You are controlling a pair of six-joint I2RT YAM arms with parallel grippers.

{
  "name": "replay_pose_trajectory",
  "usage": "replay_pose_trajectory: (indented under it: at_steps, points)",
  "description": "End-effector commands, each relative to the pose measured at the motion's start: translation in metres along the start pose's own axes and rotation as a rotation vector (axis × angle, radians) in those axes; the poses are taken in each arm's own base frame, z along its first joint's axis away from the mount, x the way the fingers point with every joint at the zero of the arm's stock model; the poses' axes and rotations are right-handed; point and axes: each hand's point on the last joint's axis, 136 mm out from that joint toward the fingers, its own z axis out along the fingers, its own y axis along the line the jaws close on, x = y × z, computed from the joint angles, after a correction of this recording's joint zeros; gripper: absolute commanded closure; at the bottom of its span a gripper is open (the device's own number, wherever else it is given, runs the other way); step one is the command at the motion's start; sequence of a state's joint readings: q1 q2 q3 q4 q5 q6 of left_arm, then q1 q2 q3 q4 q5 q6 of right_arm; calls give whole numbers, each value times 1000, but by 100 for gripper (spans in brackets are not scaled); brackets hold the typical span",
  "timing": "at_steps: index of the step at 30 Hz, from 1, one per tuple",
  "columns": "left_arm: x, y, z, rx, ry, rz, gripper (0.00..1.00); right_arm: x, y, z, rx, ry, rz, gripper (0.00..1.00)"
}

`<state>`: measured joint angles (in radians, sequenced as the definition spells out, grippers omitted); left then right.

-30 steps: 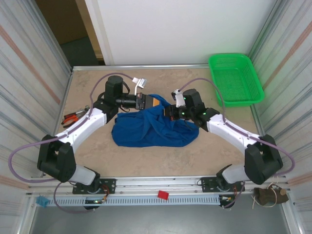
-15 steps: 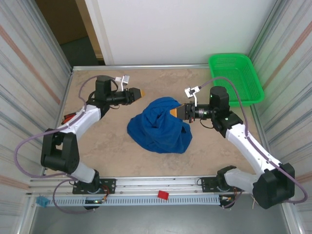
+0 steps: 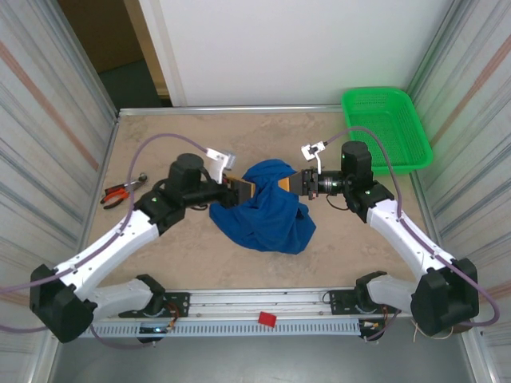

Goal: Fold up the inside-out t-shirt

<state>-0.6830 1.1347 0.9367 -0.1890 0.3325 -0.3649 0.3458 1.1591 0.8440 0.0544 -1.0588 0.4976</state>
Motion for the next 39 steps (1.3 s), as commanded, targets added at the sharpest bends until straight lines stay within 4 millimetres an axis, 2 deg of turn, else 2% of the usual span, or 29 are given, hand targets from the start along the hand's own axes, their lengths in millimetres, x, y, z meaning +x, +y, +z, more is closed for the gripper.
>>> replay_pose_trajectory:
  at_steps: [1, 8, 13, 16, 20, 21, 23, 24, 25, 28, 34, 35, 36, 37, 39]
  points:
    - [13, 37, 9, -201, 31, 75, 49, -5, 1, -4, 12, -30, -9, 100]
    - [16, 37, 31, -180, 67, 64, 49, -6, 1, -5, 16, -38, -8, 100]
    - [5, 27, 55, -122, 60, 60, 49, -3, -3, -5, 26, -39, 5, 100]
    - [-1, 11, 68, -36, 70, 65, 50, 0, -10, -5, 46, -42, 12, 100]
    - [-10, -26, 75, 179, 64, 66, 48, 6, -30, -5, 76, -44, 57, 100]
    - [-11, -32, 76, 211, 74, 60, 52, 6, -34, -5, 78, -47, 64, 100]
    - [-12, -36, 78, 240, 103, 42, 80, 8, -38, -7, 88, -57, 72, 100]
    - [-13, -36, 77, 236, 109, 36, 92, 8, -40, -8, 96, -64, 73, 100]
    - [-16, -34, 75, 223, 108, 33, 100, 9, -43, -10, 106, -70, 74, 100]
    - [-29, -27, 55, 195, 84, -2, 100, 10, -64, -18, 185, -107, 103, 100]
    - [-64, -40, 7, 342, 6, -134, 100, 13, -141, -31, 433, -162, 256, 100]
    - [-70, -45, 2, 390, -5, -151, 100, 12, -154, -31, 471, -160, 280, 86]
    - [-75, -49, -1, 426, -16, -170, 100, 12, -164, -30, 503, -151, 303, 66]
    - [-81, -56, -5, 476, -31, -182, 100, 12, -174, -30, 534, -138, 324, 52]
    - [-92, -66, -11, 545, -54, -201, 100, 6, -175, -32, 572, -124, 335, 47]
